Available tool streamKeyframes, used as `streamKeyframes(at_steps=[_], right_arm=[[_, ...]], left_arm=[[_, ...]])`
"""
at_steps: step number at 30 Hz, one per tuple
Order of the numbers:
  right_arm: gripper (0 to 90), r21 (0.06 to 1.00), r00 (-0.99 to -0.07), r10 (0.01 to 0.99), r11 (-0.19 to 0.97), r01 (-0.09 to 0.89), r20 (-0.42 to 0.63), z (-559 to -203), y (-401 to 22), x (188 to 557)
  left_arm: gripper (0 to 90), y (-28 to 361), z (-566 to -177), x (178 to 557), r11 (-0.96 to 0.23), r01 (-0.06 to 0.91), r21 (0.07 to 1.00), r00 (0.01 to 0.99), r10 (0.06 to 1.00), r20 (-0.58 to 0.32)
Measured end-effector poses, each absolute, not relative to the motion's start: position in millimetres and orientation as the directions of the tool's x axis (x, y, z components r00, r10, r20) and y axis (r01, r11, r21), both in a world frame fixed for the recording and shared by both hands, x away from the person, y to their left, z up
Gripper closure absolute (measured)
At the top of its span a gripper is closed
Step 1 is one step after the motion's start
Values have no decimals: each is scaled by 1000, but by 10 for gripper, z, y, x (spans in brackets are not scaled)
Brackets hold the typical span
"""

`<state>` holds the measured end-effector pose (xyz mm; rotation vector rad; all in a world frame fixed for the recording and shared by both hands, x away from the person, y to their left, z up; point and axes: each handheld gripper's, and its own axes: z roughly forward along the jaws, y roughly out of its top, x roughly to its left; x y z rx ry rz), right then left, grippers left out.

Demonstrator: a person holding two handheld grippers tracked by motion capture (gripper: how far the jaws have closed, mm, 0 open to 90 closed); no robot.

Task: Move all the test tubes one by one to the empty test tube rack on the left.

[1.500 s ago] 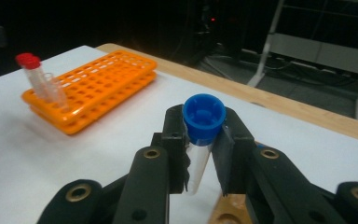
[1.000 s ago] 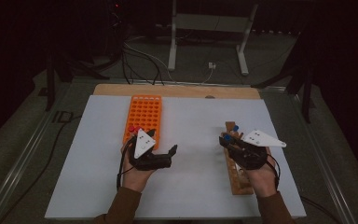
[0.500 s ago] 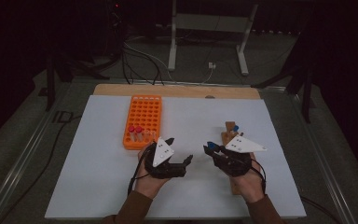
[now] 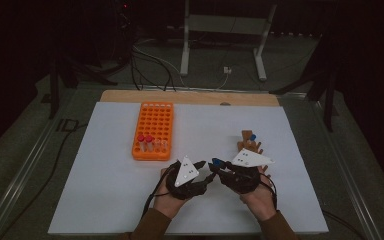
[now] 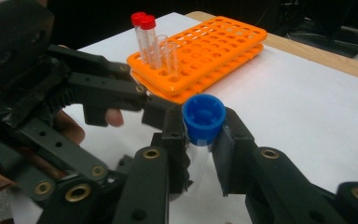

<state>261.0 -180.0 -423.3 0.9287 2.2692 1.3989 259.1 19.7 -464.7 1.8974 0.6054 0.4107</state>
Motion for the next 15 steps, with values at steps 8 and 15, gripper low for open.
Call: streamKeyframes(at_steps=[8,15], right_arm=[[760,877,-748,659,315,364,74,-4250,-1775,2606],[721,876,-753,652,309,370,89,-4260,-1786,2618]], left_arm=[[687,197,-4646,2589,-324,220,920,820,573,5],[761,196,-4646,2587,-333,215,918,820,573,16]])
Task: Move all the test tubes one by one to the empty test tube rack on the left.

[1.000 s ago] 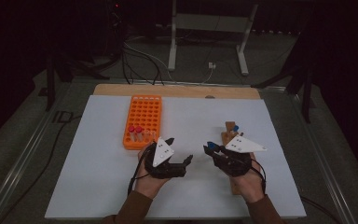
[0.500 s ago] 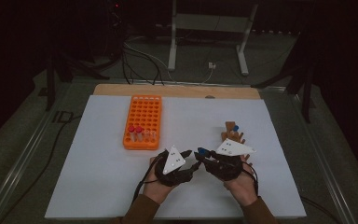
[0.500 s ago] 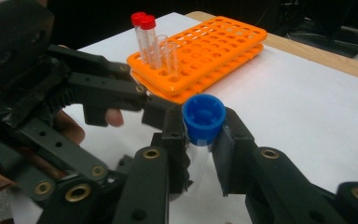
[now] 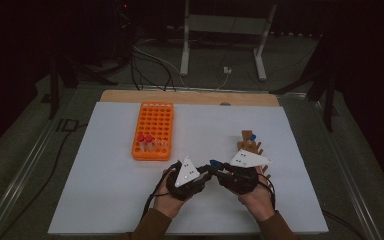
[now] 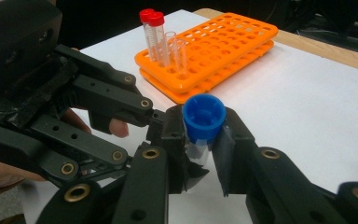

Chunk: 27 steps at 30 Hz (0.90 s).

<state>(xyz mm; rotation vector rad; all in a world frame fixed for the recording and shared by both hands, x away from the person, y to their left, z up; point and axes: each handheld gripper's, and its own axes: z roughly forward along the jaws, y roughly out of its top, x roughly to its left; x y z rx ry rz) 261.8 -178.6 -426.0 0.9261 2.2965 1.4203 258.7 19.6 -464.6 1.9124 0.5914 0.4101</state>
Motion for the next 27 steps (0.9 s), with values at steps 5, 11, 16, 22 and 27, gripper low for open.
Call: streamKeyframes(at_steps=[5,11,16,22,27], right_arm=[[529,888,-753,649,274,370,113,-4234,-1846,2636],[337,903,-735,666,230,363,126,-4192,-1921,2651],[152,910,-714,693,224,350,104,-4154,-1956,2652],[59,917,-686,719,190,351,114,-4120,-2056,2679],[25,922,-660,742,166,350,117,-4090,-2151,2703]], left_arm=[[767,238,-4647,2612,-329,228,916,808,589,11],[772,319,-4631,2650,-300,249,921,796,604,-18],[773,408,-4581,2678,-273,255,928,785,619,-33],[774,571,-4481,2716,-248,253,935,763,646,-35],[774,745,-4422,2767,-210,271,939,729,683,-58]])
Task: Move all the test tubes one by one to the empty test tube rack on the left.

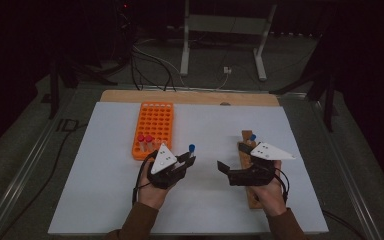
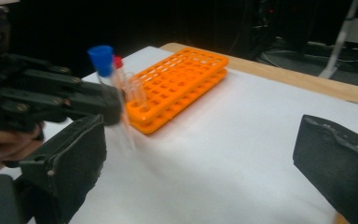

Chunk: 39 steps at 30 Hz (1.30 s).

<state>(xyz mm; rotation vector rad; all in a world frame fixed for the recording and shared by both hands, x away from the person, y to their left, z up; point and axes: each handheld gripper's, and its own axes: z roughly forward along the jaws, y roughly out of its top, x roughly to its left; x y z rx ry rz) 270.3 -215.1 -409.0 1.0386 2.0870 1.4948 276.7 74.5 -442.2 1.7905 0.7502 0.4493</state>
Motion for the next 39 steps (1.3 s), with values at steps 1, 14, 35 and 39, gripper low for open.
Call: streamKeyframes(at_steps=[1,14,35,39], right_arm=[[23,923,-654,747,160,349,118,-4086,-2169,2707],[7,934,-608,786,124,336,114,-4039,-2310,2726],[7,942,-585,801,90,324,124,-3991,-2446,2734],[7,942,-582,803,87,323,126,-3986,-2457,2734]], left_arm=[[774,783,-4410,2775,-204,273,940,722,689,-60],[774,1180,-4263,2826,-132,274,953,655,751,-84],[775,1630,-4185,2868,-89,278,956,548,833,-82],[775,1705,-4209,2883,-78,277,958,517,852,-80]])
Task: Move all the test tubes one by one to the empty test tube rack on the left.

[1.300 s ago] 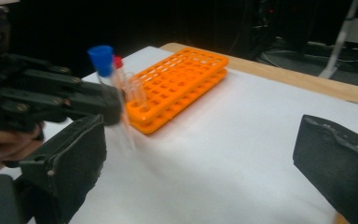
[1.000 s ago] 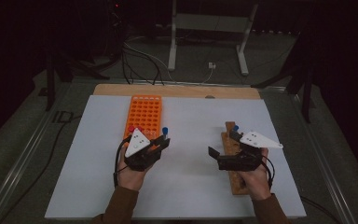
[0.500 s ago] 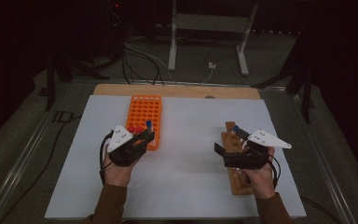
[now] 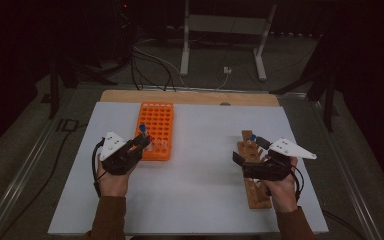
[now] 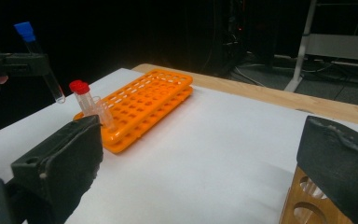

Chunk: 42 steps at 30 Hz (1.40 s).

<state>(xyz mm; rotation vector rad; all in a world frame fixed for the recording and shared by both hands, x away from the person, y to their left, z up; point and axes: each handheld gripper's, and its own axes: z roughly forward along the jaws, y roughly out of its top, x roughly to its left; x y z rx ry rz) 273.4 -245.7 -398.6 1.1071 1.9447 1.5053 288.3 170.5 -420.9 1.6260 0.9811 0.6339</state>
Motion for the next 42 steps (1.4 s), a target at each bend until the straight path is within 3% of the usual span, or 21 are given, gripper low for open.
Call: streamKeyframes(at_steps=[28,42], right_arm=[[7,943,-587,799,86,321,127,-3990,-2443,2733],[7,945,-582,802,68,320,139,-3966,-2508,2719]], left_arm=[[775,1979,-4499,3196,-88,301,950,357,934,-27],[776,1966,-4743,3380,-45,361,931,354,931,-92]])
